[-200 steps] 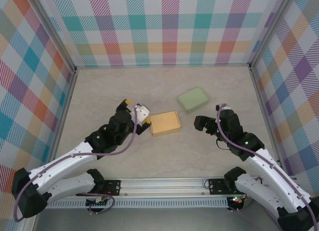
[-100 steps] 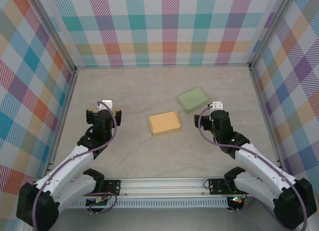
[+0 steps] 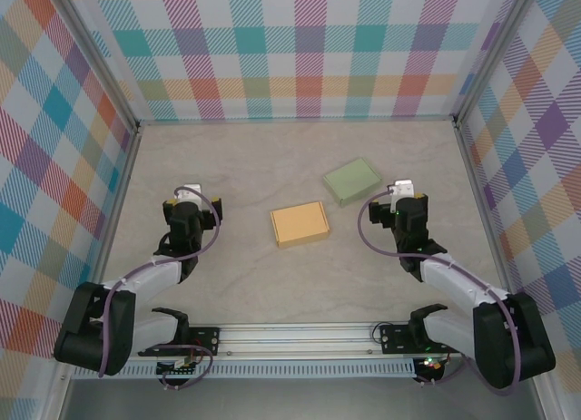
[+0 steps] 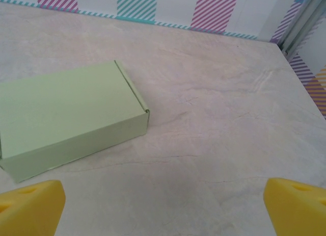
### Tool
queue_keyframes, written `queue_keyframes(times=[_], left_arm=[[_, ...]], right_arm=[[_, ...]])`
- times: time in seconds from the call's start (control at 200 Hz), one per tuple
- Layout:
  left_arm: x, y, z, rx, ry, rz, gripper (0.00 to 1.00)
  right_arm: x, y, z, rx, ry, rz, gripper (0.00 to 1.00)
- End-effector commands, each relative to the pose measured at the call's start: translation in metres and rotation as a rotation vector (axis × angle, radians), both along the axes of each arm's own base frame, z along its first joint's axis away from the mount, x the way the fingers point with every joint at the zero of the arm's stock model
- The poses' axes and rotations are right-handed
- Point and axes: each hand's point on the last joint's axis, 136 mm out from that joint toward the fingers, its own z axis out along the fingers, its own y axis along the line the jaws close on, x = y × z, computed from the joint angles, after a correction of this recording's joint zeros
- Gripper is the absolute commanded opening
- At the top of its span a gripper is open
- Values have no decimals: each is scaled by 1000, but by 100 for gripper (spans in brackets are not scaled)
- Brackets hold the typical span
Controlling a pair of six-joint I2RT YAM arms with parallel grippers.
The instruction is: Fold the paper box
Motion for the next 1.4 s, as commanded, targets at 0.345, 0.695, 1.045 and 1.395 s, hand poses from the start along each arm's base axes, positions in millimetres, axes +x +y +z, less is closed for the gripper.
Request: queue_keyframes(times=[0.345, 0.695, 1.045, 1.395], left_arm=[[19, -12, -30, -61, -66, -98, 100], [45, -1, -53, -166, 69, -102, 100], [44, 0, -53, -164, 71, -102, 100], [44, 0, -53, -163, 70, -101, 100]], right_arm=[[10, 9, -4, -1, -78, 112, 100], [18, 27, -11, 40, -109, 207, 100], [29, 23, -20, 11, -123, 219, 100], [45, -11, -42, 178, -79, 126, 100]])
